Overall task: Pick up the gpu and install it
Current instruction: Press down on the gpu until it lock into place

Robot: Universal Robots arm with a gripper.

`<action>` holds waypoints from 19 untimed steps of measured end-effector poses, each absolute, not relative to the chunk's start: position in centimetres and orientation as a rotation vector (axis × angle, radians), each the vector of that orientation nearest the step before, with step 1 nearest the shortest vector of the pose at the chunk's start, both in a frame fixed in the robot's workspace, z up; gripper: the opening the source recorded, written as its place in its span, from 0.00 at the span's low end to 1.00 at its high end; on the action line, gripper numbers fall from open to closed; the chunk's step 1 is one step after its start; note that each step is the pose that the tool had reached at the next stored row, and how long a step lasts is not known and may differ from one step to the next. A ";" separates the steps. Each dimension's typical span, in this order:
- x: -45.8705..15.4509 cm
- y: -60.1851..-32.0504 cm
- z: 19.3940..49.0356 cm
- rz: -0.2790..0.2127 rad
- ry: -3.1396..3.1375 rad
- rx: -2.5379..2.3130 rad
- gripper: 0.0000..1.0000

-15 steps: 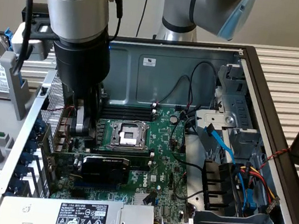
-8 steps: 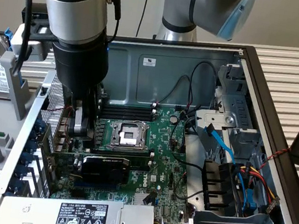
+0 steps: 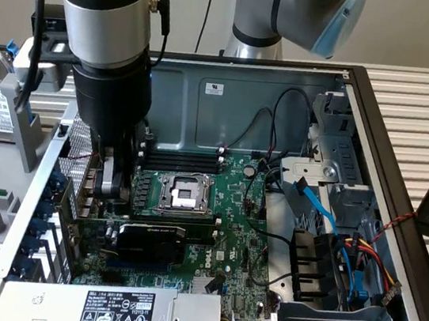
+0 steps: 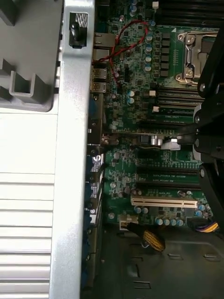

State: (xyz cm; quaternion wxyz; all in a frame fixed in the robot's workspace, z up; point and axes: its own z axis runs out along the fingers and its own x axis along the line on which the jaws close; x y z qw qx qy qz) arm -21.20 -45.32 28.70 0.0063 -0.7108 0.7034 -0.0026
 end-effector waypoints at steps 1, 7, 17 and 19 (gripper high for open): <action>-21.4 -45.3 28.7 -0.010 2.201 -2.224 0.11; -21.5 -45.3 28.5 -0.012 2.202 -2.224 0.11; -21.4 -45.2 27.8 -0.018 2.204 -2.227 0.11; -21.4 -45.2 27.8 -0.021 2.205 -2.228 0.11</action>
